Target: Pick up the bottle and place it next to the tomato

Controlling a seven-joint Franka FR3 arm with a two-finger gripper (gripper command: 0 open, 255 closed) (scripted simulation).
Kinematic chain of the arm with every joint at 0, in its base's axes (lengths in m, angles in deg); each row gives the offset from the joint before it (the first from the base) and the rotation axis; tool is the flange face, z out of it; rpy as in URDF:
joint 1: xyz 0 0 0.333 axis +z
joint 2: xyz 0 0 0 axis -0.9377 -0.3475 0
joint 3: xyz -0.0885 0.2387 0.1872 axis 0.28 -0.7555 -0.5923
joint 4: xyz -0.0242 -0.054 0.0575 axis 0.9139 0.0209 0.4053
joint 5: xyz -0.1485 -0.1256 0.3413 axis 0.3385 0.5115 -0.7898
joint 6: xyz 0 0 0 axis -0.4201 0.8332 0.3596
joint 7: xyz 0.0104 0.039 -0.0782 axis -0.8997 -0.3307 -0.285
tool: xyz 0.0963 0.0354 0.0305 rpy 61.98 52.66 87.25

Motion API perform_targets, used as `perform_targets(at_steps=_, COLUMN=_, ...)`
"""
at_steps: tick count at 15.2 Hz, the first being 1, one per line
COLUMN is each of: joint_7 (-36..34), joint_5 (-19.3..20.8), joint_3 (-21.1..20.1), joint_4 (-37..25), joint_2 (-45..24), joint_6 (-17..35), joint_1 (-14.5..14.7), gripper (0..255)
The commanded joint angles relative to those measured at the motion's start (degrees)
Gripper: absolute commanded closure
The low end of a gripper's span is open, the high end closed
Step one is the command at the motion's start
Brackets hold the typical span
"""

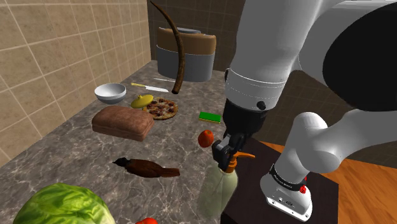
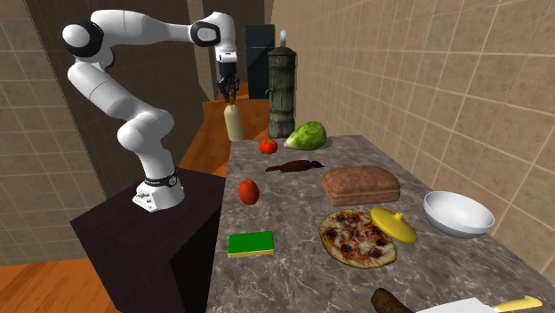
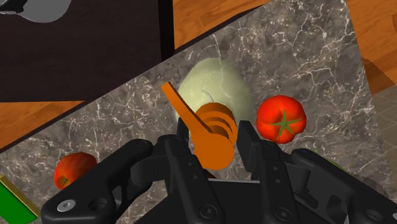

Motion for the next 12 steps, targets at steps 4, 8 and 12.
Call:
perform_targets(at_steps=4, joint_7=0.45, joint_5=-1.06, joint_3=-1.14, joint_4=3.95, joint_2=0.44, joint_6=3.59, joint_1=0.43, gripper=255)
perform_targets(at_steps=8, joint_7=0.74, joint_5=-1.97, joint_3=-2.21, joint_4=6.85, joint_2=0.47, joint_6=6.50, joint_1=0.73, gripper=255)
perform_targets(at_steps=12, joint_7=1.01, joint_5=-2.93, joint_3=-3.40, joint_4=9.60, joint_2=0.27, joint_6=9.49, joint_1=0.98, gripper=255)
